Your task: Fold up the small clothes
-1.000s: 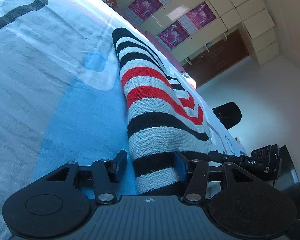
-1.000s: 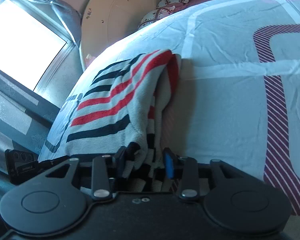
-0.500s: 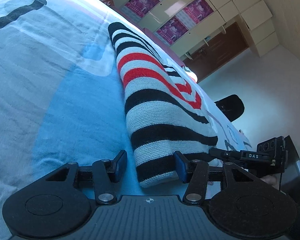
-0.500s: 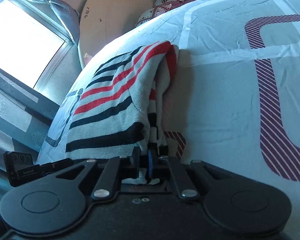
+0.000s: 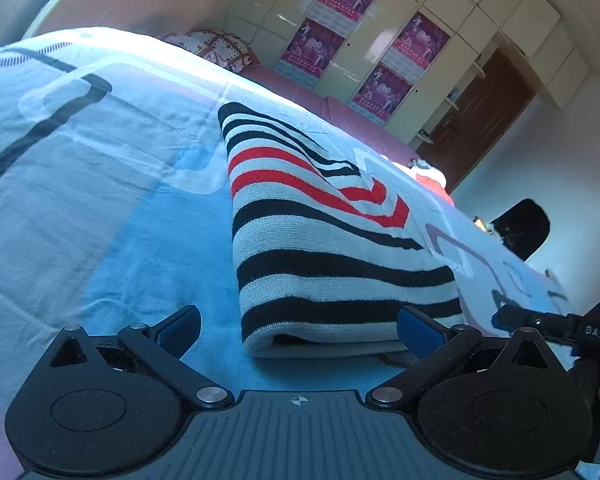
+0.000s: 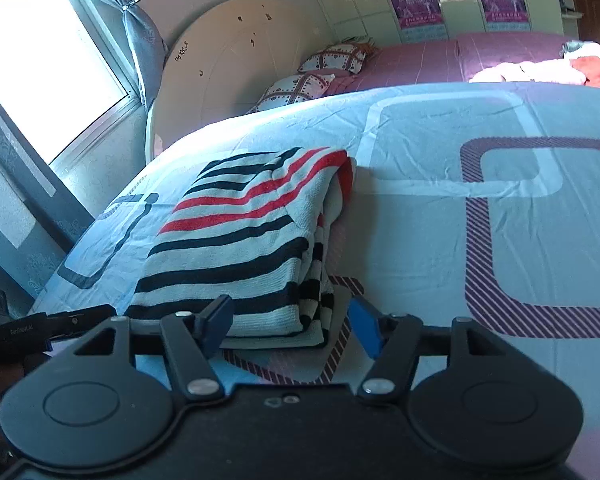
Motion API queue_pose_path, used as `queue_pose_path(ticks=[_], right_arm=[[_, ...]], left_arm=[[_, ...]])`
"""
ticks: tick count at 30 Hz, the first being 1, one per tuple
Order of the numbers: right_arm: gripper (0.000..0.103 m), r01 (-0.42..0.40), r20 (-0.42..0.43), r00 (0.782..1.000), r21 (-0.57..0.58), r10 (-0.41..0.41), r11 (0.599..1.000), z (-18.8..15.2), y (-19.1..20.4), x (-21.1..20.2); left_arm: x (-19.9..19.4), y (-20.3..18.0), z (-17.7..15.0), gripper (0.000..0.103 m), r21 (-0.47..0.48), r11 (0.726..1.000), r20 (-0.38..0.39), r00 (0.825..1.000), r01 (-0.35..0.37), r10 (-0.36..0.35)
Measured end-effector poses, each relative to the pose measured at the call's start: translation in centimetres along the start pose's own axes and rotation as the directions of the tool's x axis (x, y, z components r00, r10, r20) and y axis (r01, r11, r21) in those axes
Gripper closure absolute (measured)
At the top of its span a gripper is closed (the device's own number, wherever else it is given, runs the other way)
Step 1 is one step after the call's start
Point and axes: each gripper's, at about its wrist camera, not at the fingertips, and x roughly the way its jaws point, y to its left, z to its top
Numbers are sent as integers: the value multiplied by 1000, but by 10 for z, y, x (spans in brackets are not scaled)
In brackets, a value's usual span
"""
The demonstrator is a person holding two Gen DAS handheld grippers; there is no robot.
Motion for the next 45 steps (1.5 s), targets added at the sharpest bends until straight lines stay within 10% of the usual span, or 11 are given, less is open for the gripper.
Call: queue_pose_path(ticks=[6,25,45], right_arm=[[37,98,64,994,-90,-93,991,-30,31,-47],[32,249,244,946,-137,-211,959,-149,135,-230],[31,275,275,934,-150,-227,950,-159,139,-249]], left_arm=[[-58,-57,-20,0,205,971,114,988,-123,101],[-273,-146,-138,0,282,952,267,963,-120,42],[-295,-177,-146,0,305,945,300,954,-115,19]])
